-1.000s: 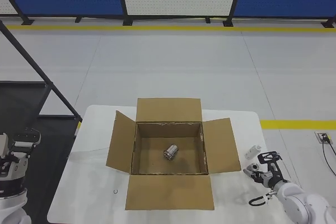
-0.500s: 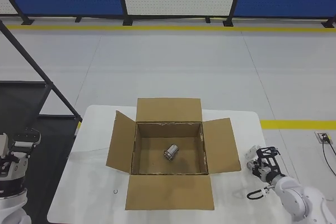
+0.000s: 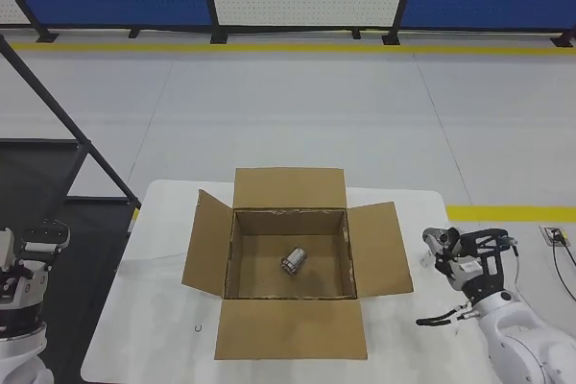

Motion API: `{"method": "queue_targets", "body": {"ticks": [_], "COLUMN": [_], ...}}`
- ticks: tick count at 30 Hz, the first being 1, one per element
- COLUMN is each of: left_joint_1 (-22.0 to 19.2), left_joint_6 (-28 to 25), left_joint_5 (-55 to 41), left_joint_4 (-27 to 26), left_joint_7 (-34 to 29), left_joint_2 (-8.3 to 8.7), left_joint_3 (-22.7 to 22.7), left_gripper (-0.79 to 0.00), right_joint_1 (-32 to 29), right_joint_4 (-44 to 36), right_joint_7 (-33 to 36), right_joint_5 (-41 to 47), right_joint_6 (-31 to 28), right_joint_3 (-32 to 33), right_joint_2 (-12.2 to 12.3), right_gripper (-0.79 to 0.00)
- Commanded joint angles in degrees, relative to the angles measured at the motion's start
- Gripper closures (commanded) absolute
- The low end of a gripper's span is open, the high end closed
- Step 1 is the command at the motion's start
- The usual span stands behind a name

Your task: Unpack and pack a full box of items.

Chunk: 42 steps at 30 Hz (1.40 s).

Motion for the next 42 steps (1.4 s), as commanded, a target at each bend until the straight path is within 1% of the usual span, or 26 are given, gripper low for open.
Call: {"method": "queue_targets", "body": {"ticks": [1,5,8,13,15,18,19,22,25,27,32,35,42], "left_joint_1": [0.0,0.0,0.0,0.0,0.0,0.0,0.0,0.0,0.0,0.0,0.0,0.0,0.0], "left_joint_6": [0.0,0.0,0.0,0.0,0.0,0.0,0.0,0.0,0.0,0.0,0.0,0.0,0.0], "left_joint_5": [0.0,0.0,0.0,0.0,0.0,0.0,0.0,0.0,0.0,0.0,0.0,0.0,0.0], "left_joint_4": [0.0,0.0,0.0,0.0,0.0,0.0,0.0,0.0,0.0,0.0,0.0,0.0,0.0], "left_joint_7": [0.0,0.0,0.0,0.0,0.0,0.0,0.0,0.0,0.0,0.0,0.0,0.0,0.0], "left_joint_2": [0.0,0.0,0.0,0.0,0.0,0.0,0.0,0.0,0.0,0.0,0.0,0.0,0.0], "left_joint_3": [0.0,0.0,0.0,0.0,0.0,0.0,0.0,0.0,0.0,0.0,0.0,0.0,0.0], "left_gripper": [-0.785,-0.785,-0.785,-0.785,-0.785,-0.785,-0.785,-0.785,-0.785,-0.785,-0.785,-0.785,-0.785], "right_joint_1": [0.94,5.1,11.1,22.6,27.13,33.33,34.57,40.38,44.66,47.41,52.46,54.9,58.19], "right_joint_4": [-2.71,-3.76,-1.03,7.82,11.84,18.02,19.32,26.58,33.27,37.55,46.63,51.56,59.96], "right_joint_7": [0.01,2.84,7.72,15.74,19.94,25.57,26.1,30.01,30.9,31.45,31.37,31.93,31.17], "right_joint_5": [-1.28,-2.96,-4.96,-5.66,-5.76,-3.26,-2.7,-1.79,-0.17,-0.94,-0.99,-0.98,1.53], "right_joint_6": [-0.54,-5.18,-7.76,-9.46,-9.68,-10.69,-10.56,-9.11,-7.52,-5.68,-2.29,-0.8,-1.34], "right_joint_3": [-2.77,-8.75,-15.53,-27.18,-31.06,-36.29,-37.25,-42.28,-46.54,-49.26,-54.36,-56.53,-58.54], "right_joint_2": [-0.11,-0.21,-0.6,-2.15,-2.92,-4.27,-4.6,-6.34,-8.23,-9.51,-12.67,-14.41,-17.39], "right_gripper": [0.0,0.0,0.0,0.0,0.0,0.0,0.0,0.0,0.0,0.0,0.0,0.0,0.0]}}
